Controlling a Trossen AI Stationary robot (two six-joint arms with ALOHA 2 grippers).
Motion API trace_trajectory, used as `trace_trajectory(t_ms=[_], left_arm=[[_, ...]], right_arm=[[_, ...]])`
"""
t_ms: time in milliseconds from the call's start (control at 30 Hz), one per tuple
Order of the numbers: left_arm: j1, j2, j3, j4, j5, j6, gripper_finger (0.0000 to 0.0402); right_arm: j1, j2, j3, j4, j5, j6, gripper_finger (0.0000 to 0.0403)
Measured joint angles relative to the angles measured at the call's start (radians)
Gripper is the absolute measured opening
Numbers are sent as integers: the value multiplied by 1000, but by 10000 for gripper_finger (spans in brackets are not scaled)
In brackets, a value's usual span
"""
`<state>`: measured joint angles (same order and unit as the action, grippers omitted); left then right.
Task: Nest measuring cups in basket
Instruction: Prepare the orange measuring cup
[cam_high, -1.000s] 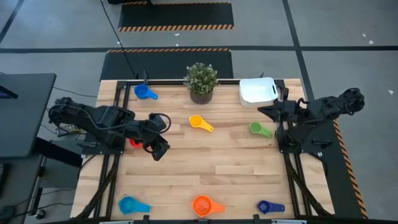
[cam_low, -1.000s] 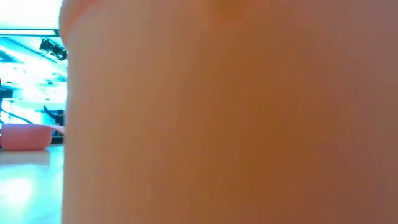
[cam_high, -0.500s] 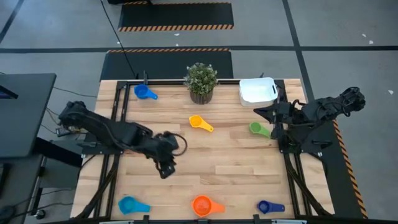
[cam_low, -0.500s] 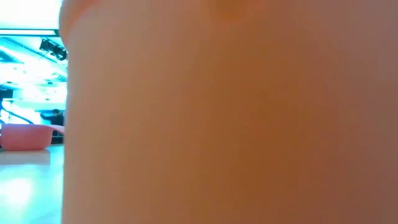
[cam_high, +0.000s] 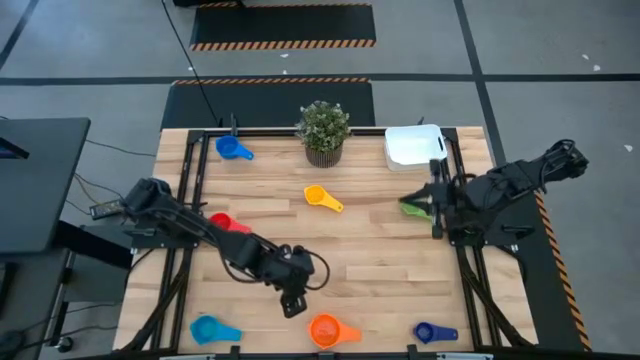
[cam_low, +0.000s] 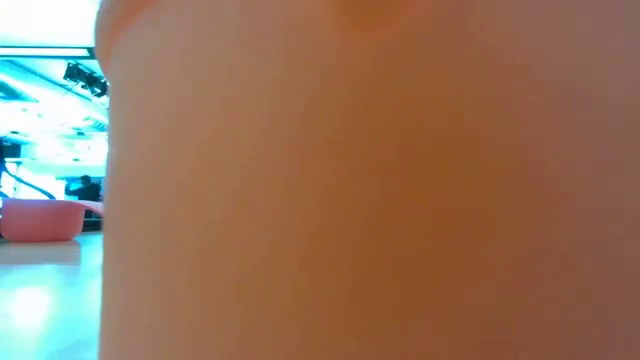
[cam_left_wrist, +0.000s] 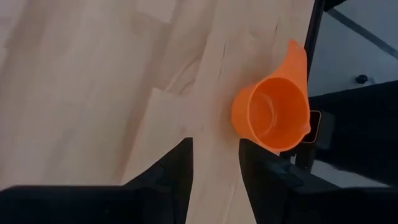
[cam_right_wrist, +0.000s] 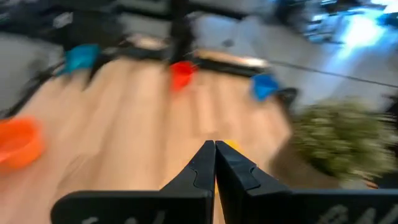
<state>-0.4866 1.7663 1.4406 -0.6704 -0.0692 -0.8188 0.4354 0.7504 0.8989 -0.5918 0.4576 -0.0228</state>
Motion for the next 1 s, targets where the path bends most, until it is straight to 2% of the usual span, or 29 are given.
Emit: trace_trajectory(t_ms=[167,267,467,600,1000], left_arm=[[-26,38,0,55,1,-9,135],[-35,62,0,123,-2,-41,135],[-50,122,0,265,-6,-31,135],[-51,159,0,305,-8,-49,135],[-56,229,0,312,-19,-61,135]], right_arm=[[10,11,0,-3,-304,-22,18],[10,16,0,-4,-392,19,18],[10,18,0,-72,-402,49,18],[10,18,0,-89,-403,49,18],[10,15,0,-100,-402,20,18]])
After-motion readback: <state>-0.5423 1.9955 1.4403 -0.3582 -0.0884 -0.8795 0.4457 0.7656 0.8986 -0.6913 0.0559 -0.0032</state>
